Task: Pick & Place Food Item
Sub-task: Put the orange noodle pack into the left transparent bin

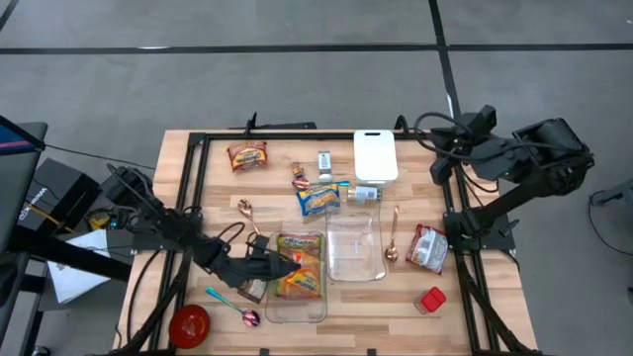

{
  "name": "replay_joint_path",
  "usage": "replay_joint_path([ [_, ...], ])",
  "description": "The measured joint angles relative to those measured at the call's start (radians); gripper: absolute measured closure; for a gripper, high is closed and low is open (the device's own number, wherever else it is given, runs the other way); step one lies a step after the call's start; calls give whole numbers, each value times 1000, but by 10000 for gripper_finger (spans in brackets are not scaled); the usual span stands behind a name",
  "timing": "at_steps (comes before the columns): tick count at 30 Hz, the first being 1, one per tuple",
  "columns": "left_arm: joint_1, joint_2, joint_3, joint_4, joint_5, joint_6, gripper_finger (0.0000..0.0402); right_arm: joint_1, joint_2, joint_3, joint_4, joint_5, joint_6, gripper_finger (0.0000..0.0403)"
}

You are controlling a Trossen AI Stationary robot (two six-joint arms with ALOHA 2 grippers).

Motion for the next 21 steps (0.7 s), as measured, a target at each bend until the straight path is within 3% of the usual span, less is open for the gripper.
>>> replay_joint_path([
  [7,3,0,0,-30,98,-5,370,1,-15,0,-3,0,2,351],
  [15,0,0,0,-81,121,-31,326,0,-16,0,-3,8,2,351],
  [21,0,-61,0,-160,113,8,316,0,-16,0,-3,8,2,351],
])
